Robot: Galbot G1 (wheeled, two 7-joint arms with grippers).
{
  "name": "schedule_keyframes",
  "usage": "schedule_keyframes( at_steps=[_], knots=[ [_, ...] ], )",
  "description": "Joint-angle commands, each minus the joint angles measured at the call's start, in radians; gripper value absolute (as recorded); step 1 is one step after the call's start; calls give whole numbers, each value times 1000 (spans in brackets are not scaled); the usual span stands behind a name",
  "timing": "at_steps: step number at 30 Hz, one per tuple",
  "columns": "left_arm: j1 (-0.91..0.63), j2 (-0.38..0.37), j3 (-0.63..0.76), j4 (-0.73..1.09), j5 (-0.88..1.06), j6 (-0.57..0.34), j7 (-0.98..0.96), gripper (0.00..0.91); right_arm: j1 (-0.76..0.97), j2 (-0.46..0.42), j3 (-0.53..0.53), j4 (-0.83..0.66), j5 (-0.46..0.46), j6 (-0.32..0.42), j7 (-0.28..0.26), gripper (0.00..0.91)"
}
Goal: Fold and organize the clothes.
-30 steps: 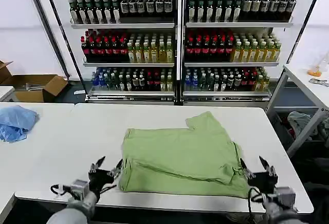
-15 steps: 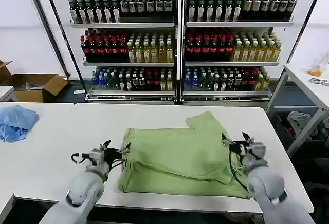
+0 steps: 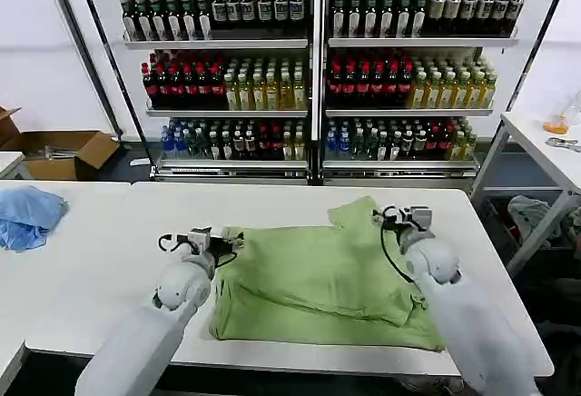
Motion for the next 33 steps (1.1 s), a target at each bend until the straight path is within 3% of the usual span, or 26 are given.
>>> schedule_keyframes(
  at_steps=[1,2,4,5,6,9,10,11,12,13,14,25,33],
  knots=[
    [-97,-40,50,146,-8,7,-8,907,135,78,-53,-239,1,2,-28,907],
    [-95,-39,51,146,-9,7,-8,867,140,86,-53,-253,-2,3,-33,907],
    [-92,-37,51,144,-12,7,-7,635,147,100,-52,-287,-5,2,-39,907],
    [-90,-38,50,144,-15,7,-7,393,149,106,-50,-300,-5,2,-41,907],
    [-88,-38,49,144,-19,7,-7,272,150,111,-50,-310,-5,2,-42,907],
    [-81,-39,48,147,-29,7,-6,131,152,127,-42,-336,-4,0,-50,907],
    [-79,-39,47,146,-31,7,-5,91,152,132,-39,-342,-4,-2,-55,826],
    [-76,-39,47,145,-36,7,-4,71,151,135,-36,-345,-2,-3,-61,655],
    [-71,-39,46,143,-41,7,-3,60,150,140,-35,-348,-1,-5,-64,262],
    [-70,-38,46,141,-43,7,-2,60,149,143,-34,-353,0,-6,-65,50],
    [-66,-38,46,139,-47,7,-1,60,148,146,-33,-356,1,-6,-67,10],
    [-28,-28,12,96,-129,6,24,50,118,133,-35,-319,8,10,-89,0],
    [0,-10,-30,48,-185,-21,41,50,64,94,-37,-193,-11,62,-99,0]
  ],
)
